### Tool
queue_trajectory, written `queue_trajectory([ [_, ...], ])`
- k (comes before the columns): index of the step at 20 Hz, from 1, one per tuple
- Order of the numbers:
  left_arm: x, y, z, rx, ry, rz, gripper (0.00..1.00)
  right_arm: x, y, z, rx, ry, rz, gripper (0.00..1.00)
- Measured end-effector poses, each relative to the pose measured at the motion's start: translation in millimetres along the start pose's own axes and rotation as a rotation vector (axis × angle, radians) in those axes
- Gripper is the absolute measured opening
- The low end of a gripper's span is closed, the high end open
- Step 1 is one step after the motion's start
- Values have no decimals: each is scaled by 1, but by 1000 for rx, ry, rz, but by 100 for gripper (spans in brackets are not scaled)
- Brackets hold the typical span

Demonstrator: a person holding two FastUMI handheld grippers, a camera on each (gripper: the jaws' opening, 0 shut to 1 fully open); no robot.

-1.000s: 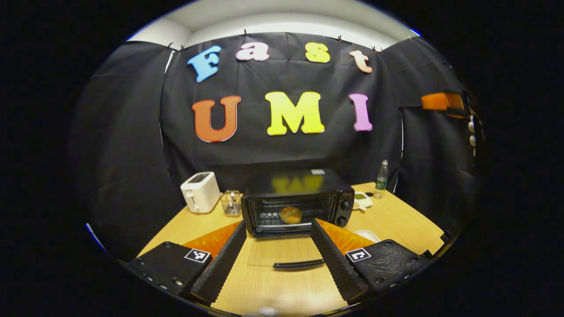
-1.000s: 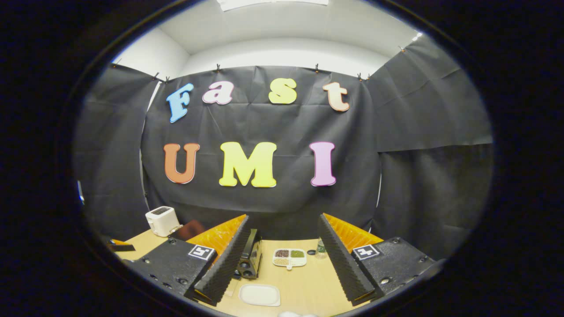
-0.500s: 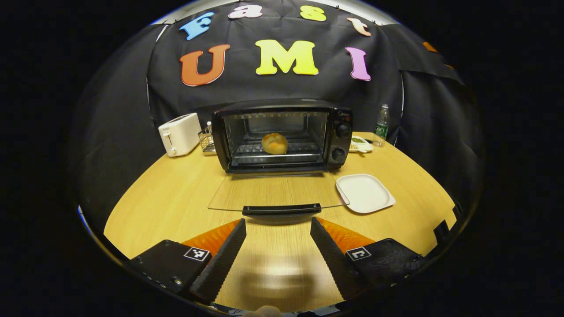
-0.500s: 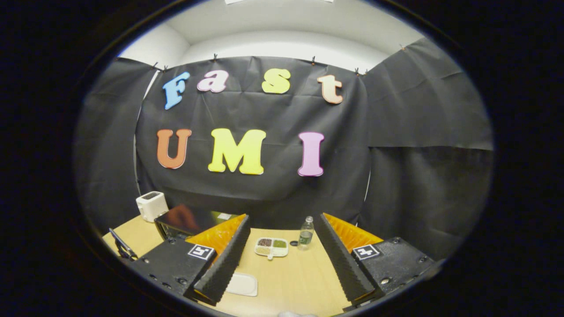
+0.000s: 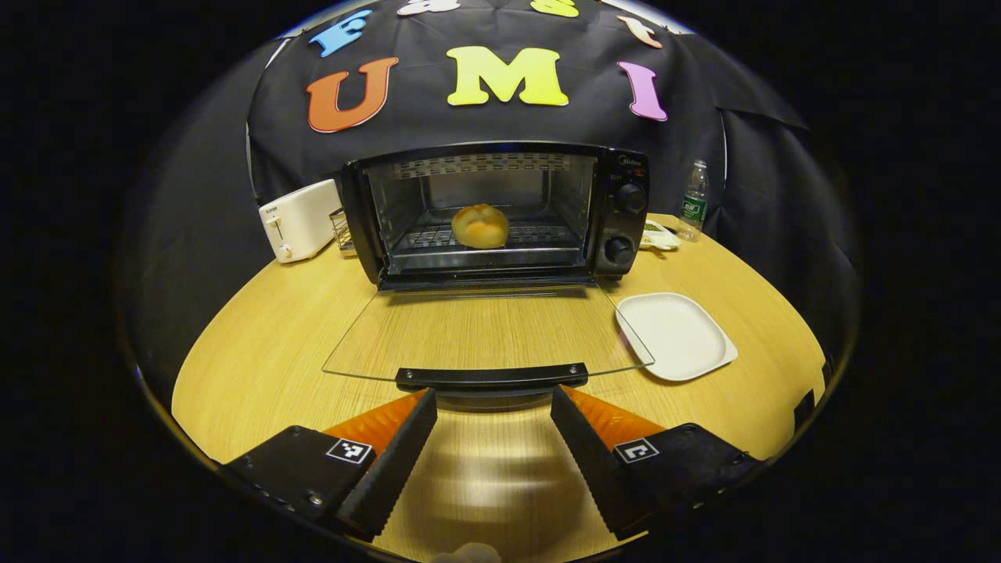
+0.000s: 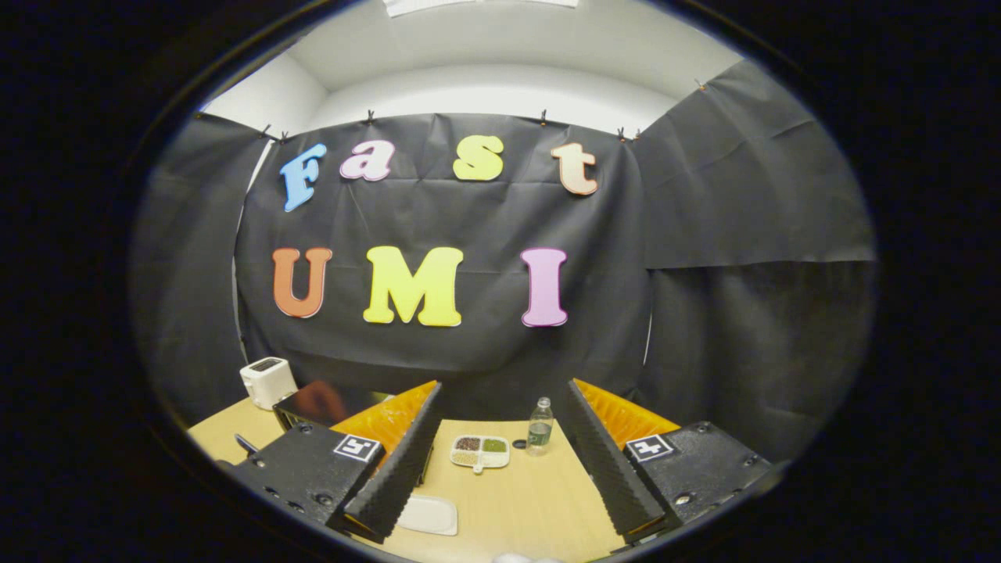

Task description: Open the electric oven with the left hand, put the food in, and close the electric oven.

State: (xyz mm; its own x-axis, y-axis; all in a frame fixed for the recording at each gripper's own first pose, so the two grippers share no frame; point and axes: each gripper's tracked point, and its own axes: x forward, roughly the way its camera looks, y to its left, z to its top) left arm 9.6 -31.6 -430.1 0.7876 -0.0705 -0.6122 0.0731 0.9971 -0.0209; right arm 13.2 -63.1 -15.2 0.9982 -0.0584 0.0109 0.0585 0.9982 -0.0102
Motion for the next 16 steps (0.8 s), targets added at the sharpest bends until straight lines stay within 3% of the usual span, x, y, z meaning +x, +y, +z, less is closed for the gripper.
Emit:
queue_trajectory([
  [8, 12, 3, -3, -7, 35, -2, 100, 7, -2, -7, 15, 32, -4, 98],
  [9, 13, 2, -3, -6, 31, -1, 96, 7, -2, -8, 19, 35, -5, 99],
  [16, 7, 2, 7, -10, 12, -6, 96, 7, -1, -6, 27, 34, 1, 97],
])
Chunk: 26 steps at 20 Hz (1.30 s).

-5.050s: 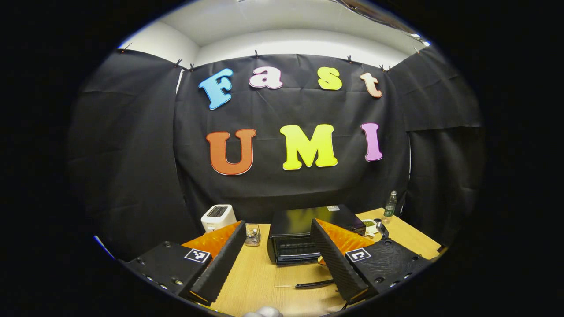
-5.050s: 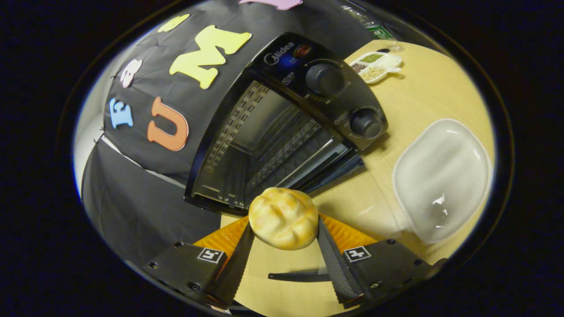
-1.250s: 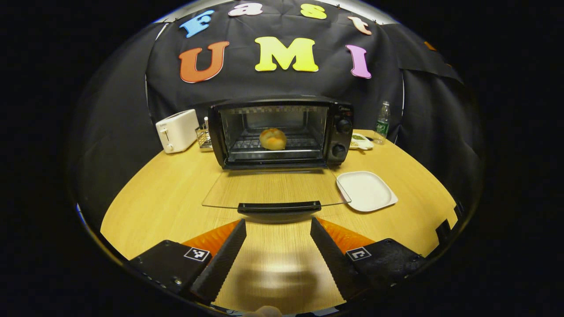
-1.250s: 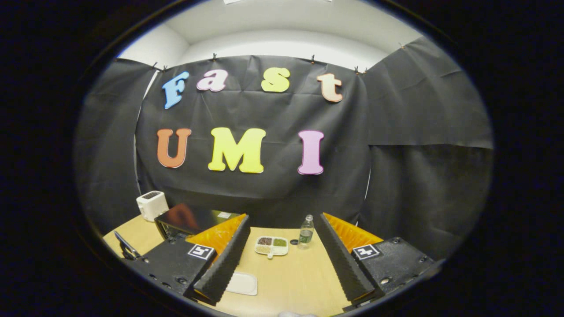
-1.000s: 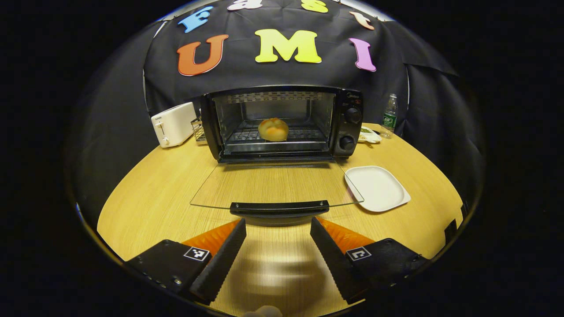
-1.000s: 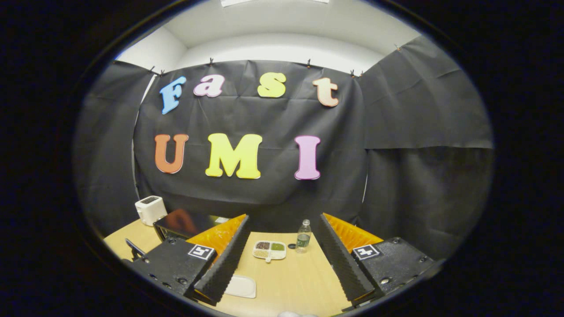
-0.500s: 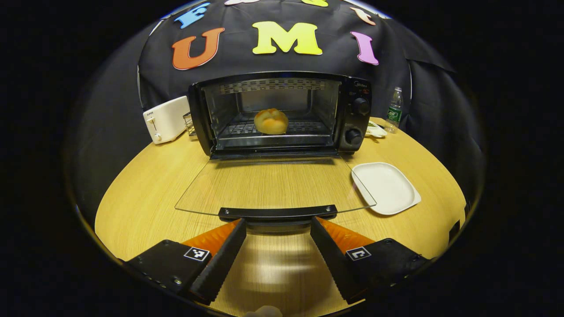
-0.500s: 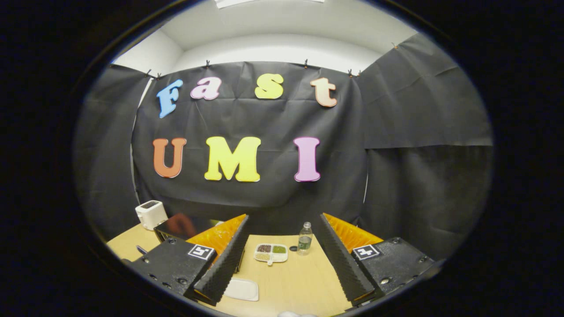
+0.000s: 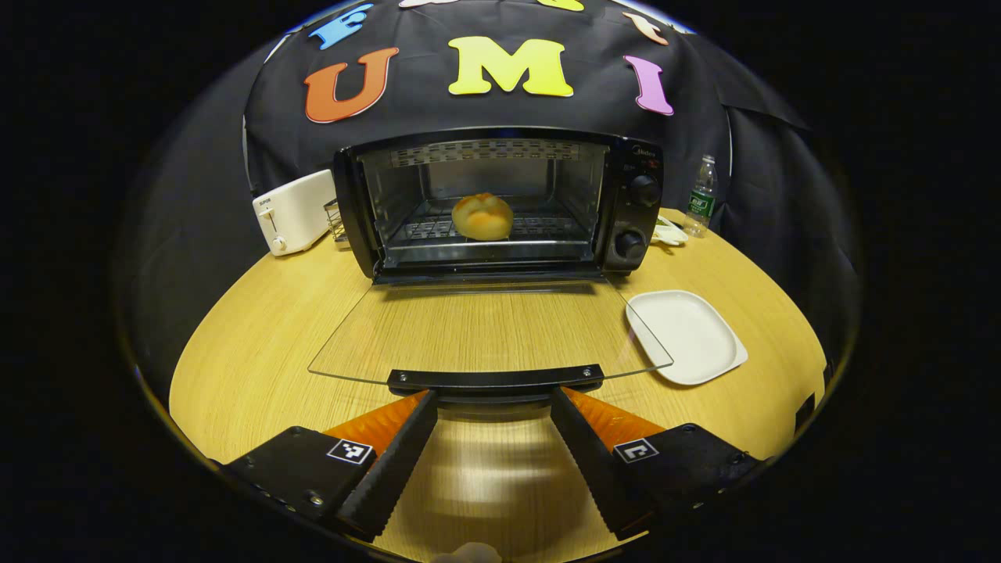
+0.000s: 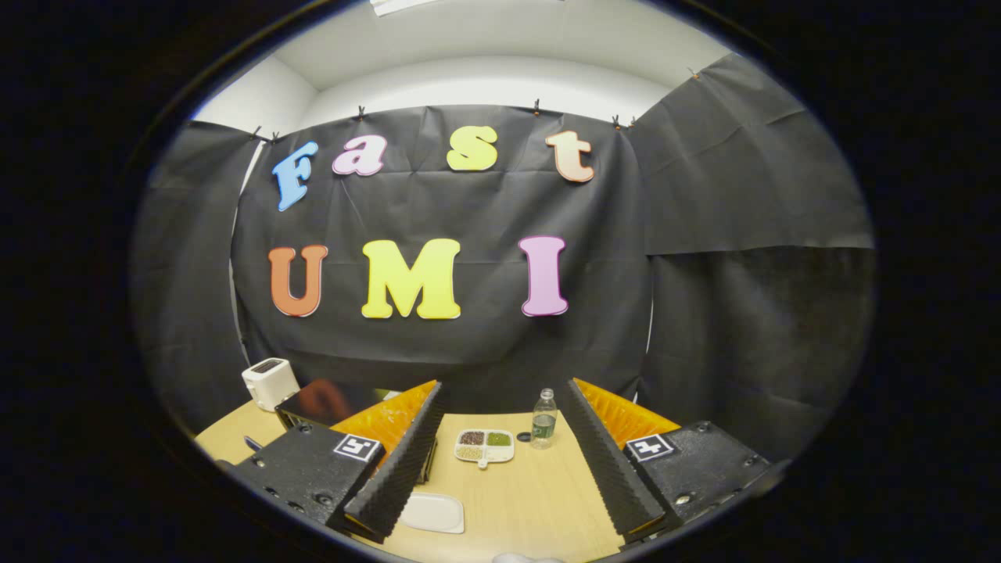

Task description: Open the electric oven with the left hand, put the food in, and close the electric oven.

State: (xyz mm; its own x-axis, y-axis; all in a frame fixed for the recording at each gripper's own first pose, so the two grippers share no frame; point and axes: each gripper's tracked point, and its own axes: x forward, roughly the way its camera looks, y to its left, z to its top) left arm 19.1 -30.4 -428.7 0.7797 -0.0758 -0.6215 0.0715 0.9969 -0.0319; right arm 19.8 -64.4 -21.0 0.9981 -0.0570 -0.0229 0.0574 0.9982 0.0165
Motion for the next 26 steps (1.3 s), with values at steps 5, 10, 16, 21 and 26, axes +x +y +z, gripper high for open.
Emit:
queue_trajectory([
  [5, -13, 0, 29, 12, -44, -2, 96, 0, -1, 4, 23, -6, 5, 97],
  [10, -21, 2, 65, 25, -91, -2, 96, -1, -4, 6, 41, -11, 0, 99],
  [16, -21, 3, 108, 27, -113, -5, 97, -1, -11, 7, 73, -15, -19, 97],
  [21, -13, 5, 135, 46, -131, 2, 98, -1, -14, 11, 84, -25, -32, 97],
  [26, 3, 9, 161, 5, -143, 14, 97, 3, -18, 10, 99, -24, -44, 97],
])
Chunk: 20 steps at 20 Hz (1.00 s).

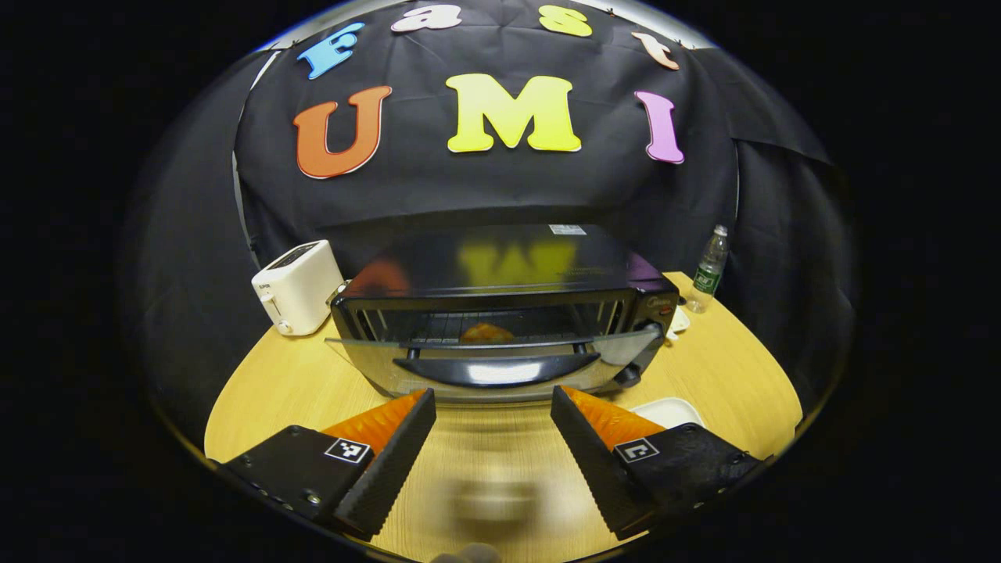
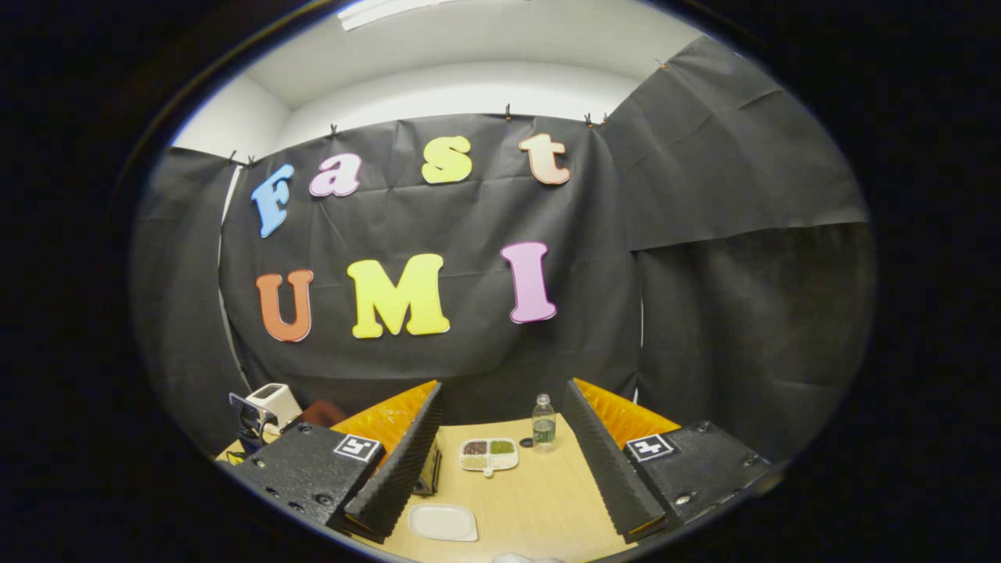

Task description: Open the electric oven with the left hand, put the food in, and close the electric oven.

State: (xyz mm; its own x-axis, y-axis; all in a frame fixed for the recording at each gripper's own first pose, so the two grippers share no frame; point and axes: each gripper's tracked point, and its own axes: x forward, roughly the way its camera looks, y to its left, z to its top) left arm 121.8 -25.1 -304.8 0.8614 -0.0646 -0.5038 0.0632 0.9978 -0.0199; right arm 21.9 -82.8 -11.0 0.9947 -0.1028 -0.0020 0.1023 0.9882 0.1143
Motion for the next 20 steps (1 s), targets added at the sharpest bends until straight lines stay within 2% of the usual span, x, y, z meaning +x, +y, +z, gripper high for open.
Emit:
queue_trajectory([
  [5, 10, -2, 44, 31, -117, -2, 97, 2, 1, 1, 5, -1, -2, 97],
  [13, 34, 3, 41, 19, -89, 2, 97, 5, 0, -4, 16, 18, 0, 97],
  [20, 20, 4, 56, 41, -126, 18, 97, 4, 3, 0, 17, 17, 10, 97],
])
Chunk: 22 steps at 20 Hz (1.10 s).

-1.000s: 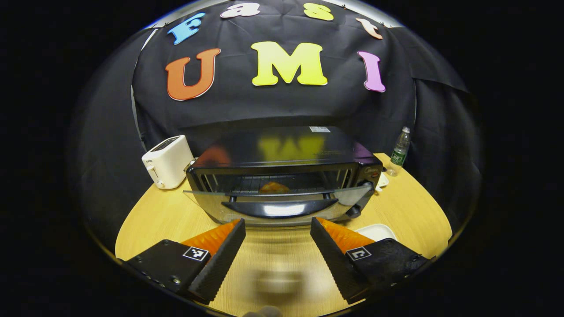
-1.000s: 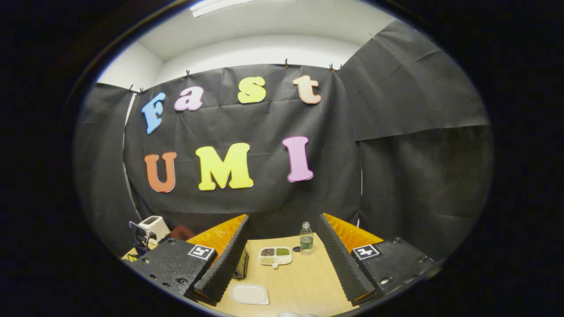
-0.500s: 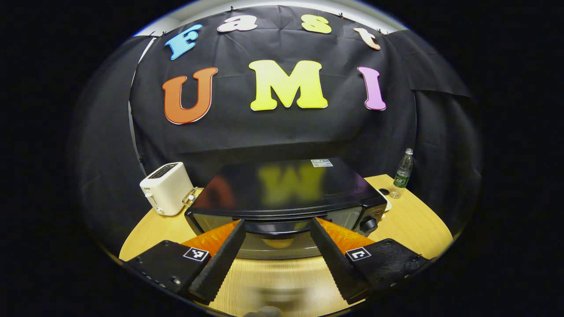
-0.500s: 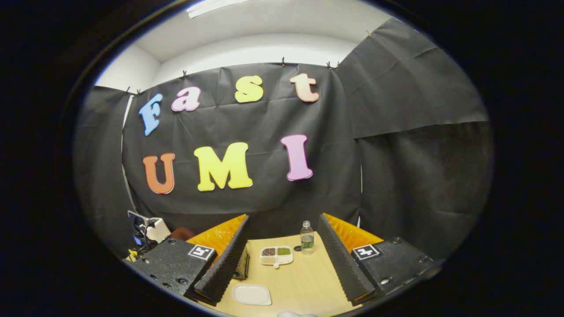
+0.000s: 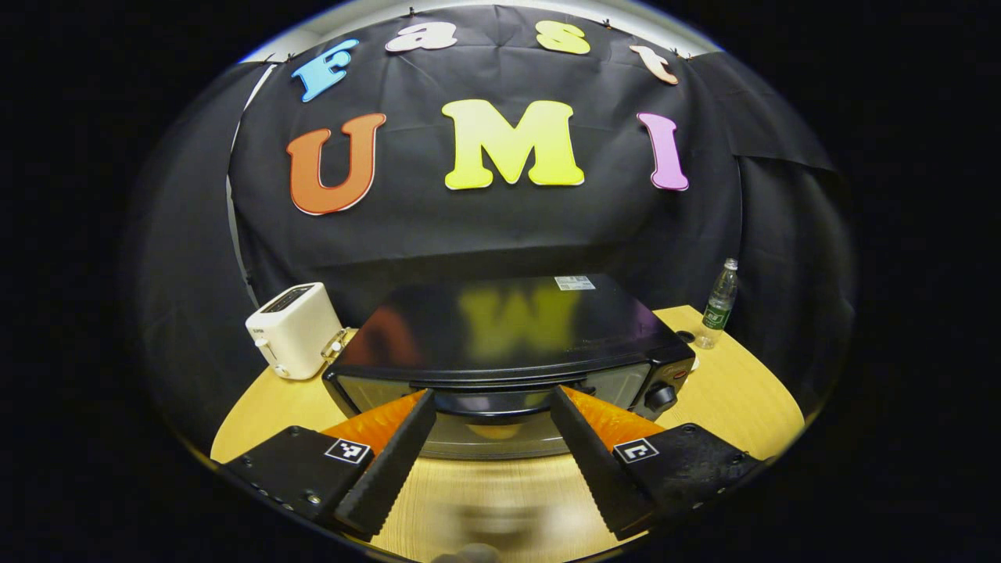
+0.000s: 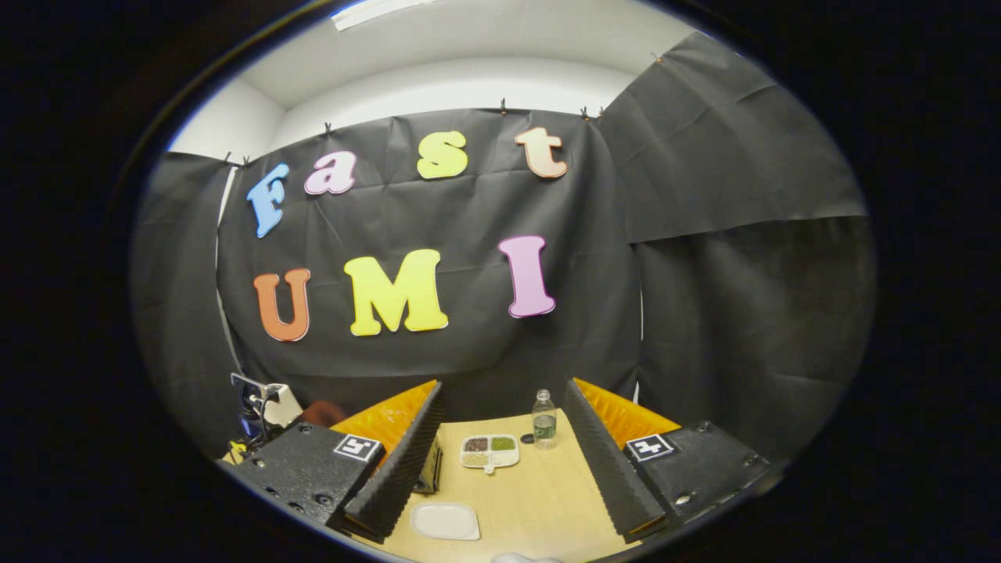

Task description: Open the electric oven with the left hand, put the food in, and close the electric oven.

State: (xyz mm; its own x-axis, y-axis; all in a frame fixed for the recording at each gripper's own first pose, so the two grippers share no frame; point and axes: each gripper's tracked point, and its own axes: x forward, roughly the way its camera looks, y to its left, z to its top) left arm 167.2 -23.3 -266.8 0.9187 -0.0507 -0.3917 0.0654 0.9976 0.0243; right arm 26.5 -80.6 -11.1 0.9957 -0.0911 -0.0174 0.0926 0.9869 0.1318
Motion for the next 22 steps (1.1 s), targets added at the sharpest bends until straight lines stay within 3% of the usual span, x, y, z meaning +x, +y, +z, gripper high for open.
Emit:
queue_trajectory([
  [12, -156, 17, 147, -72, -279, 1, 96, -10, 53, 43, -55, -78, 86, 97],
  [22, -238, 36, 202, -79, -405, 14, 96, -26, 78, 36, -78, -39, 94, 97],
])
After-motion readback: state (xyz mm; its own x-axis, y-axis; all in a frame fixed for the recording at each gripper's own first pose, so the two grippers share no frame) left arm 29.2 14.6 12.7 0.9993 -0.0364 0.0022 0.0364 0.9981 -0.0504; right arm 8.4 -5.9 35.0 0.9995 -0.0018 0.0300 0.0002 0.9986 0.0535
